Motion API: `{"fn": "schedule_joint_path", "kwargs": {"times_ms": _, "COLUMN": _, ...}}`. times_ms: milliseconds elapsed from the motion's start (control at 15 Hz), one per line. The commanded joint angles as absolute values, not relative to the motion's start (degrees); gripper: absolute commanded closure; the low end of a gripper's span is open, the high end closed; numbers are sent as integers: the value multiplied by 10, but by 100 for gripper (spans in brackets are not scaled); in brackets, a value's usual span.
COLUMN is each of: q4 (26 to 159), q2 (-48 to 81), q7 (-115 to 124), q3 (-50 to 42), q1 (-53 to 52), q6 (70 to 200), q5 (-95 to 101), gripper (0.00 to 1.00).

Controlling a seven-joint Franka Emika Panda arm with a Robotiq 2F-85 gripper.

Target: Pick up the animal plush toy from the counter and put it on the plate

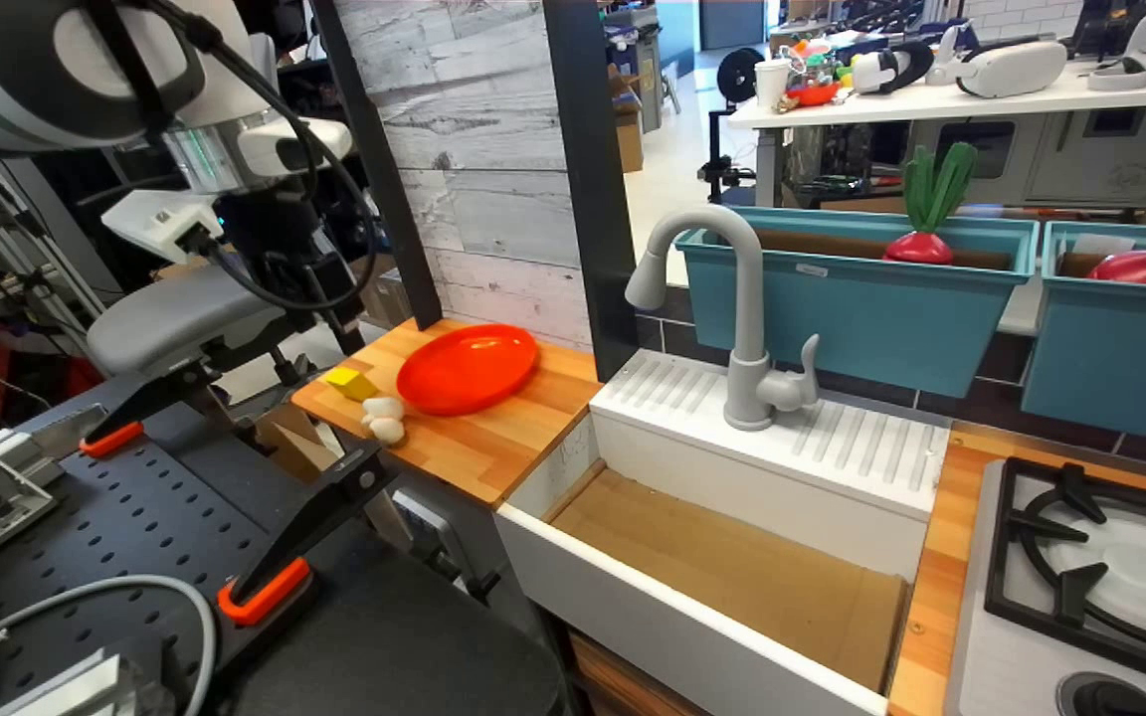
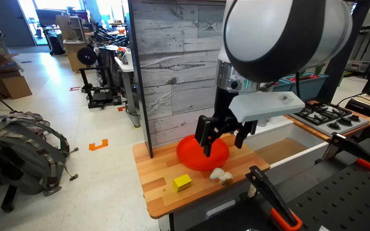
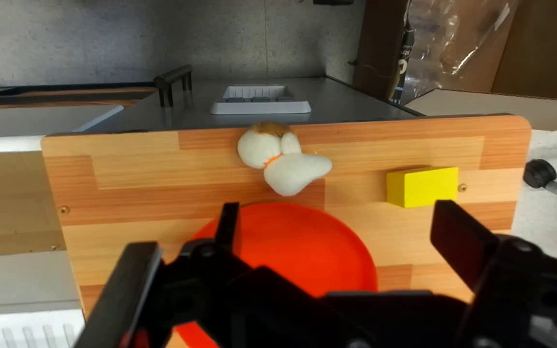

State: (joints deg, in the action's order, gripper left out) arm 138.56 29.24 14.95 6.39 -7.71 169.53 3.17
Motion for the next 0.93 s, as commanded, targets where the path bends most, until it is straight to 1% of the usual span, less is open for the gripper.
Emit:
{"fn": "schedule_joint_path", "kwargs": {"times_ms": 0, "q4": 1346, "q2": 361, "q7": 123, "q3": 63, "q1": -78, "q6": 1731, "q5": -4, "gripper": 0}}
{"fn": "schedule_joint_path", "kwargs": {"times_ms": 400, "q4": 1286, "q2": 441, "q7": 112, "q3": 56, "q1": -81, "q6": 1733, "q5": -25, "gripper": 0}}
{"fn": "schedule_joint_path", "kwargs": {"times_ms": 867, "q4": 1234, "q2": 502, "q7": 116, "q3": 36, "q1": -96, "q6": 1720, "q5": -27, "gripper": 0}}
